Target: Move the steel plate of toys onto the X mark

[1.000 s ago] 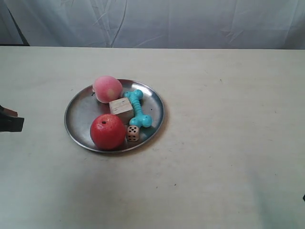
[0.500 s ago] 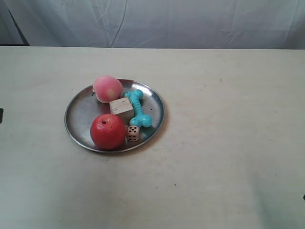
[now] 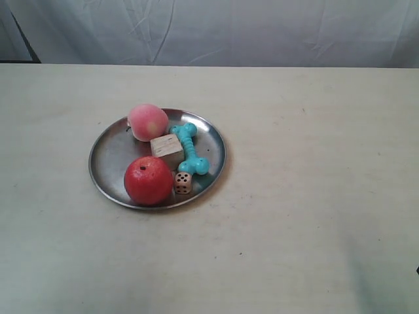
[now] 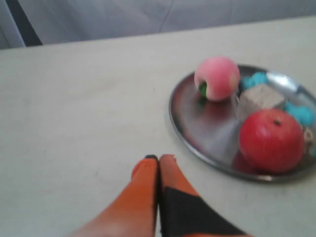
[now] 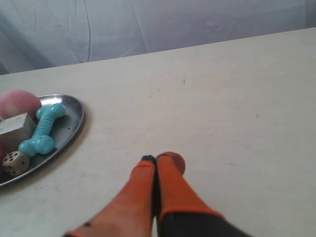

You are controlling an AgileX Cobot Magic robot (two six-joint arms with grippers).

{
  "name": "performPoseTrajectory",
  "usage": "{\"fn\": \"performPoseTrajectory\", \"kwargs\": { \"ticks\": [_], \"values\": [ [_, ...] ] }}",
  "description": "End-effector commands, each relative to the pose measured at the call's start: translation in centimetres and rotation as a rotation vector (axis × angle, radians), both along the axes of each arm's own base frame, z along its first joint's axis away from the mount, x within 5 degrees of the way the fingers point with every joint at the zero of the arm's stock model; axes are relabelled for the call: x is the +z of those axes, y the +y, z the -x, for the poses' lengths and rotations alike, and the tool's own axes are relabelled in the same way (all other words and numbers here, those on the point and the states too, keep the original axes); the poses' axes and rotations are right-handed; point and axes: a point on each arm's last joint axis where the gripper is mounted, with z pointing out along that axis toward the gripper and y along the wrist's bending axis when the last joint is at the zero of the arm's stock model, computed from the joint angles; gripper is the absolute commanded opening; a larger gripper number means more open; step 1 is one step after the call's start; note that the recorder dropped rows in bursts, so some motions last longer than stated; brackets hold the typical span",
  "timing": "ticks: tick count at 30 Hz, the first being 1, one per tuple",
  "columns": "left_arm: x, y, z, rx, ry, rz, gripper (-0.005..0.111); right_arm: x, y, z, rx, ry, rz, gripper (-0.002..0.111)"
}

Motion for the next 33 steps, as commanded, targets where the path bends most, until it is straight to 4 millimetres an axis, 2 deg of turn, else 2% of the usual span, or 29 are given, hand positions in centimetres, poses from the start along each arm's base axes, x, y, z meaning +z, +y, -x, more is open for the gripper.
{"fn": "performPoseTrajectory", "kwargs": {
  "ticks": [1, 6, 10, 13, 16, 33],
  "values": [
    [0.9, 0.7, 0.8, 0.091, -0.327, 0.104, 0.000, 0.0, 0.0, 0.0, -0.004, -0.012, -0.002, 0.000],
    [-0.1, 0.9, 1.6, 0.104, -0.412, 0.112, 0.000, 0.0, 0.0, 0.0, -0.004, -0.012, -0.002, 0.000],
    [-2.3, 0.9, 1.3, 0.104, -0.350, 0.105, 0.000, 0.0, 0.0, 0.0, -0.004, -0.012, -0.002, 0.000],
    [-2.6, 0.8, 1.3, 0.100, -0.331, 0.100, 0.000, 0.0, 0.0, 0.0, -0.004, -0.012, -0.002, 0.000],
    [-3.5, 0.5, 1.4, 0.064, -0.238, 0.071, 0.000, 0.0, 0.0, 0.0, -0.004, -0.010, -0.002, 0.000],
    [-3.7, 0.5, 1.4, 0.058, -0.221, 0.070, 0.000, 0.0, 0.0, 0.0, -0.004, -0.010, -0.002, 0.000]
  ]
}}
